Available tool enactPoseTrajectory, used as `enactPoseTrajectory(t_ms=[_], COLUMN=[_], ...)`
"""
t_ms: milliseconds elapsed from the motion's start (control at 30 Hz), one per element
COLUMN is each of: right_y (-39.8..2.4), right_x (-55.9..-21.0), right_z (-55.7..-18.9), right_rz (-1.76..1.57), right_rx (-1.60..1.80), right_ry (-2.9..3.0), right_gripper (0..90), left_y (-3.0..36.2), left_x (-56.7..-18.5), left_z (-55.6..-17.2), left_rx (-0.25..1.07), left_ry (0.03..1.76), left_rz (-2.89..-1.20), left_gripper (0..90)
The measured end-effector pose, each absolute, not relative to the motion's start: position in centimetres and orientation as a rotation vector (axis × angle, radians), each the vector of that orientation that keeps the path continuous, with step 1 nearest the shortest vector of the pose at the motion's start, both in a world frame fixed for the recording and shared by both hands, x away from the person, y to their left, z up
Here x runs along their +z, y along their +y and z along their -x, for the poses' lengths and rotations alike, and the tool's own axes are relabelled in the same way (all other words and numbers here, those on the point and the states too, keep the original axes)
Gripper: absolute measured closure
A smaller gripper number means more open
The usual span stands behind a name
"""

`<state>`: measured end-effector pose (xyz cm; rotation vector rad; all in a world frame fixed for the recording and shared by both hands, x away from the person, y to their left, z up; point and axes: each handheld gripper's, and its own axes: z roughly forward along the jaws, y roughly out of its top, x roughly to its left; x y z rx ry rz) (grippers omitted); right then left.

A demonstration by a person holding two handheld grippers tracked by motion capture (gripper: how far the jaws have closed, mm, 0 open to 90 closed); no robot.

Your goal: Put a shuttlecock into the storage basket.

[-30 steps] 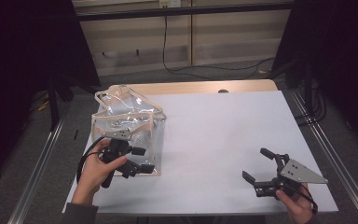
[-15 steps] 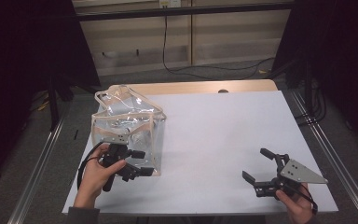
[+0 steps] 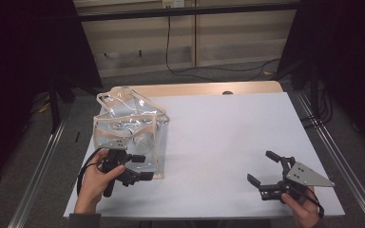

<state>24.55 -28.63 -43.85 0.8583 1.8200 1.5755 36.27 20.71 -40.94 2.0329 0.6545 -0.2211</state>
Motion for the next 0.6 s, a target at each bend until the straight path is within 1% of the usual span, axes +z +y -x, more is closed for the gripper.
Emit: enactPoseTrajectory(t_ms=[600], right_y=[-28.64], right_x=[-43.92], right_z=[-24.58], right_rz=[-0.865], right_rx=[1.576], right_ry=[1.826], right_gripper=[1.5], left_y=[21.5], left_x=[-41.21], left_z=[-35.85], left_rx=[-0.212], left_ry=[0.647], left_rz=[-2.014], left_gripper=[8.3])
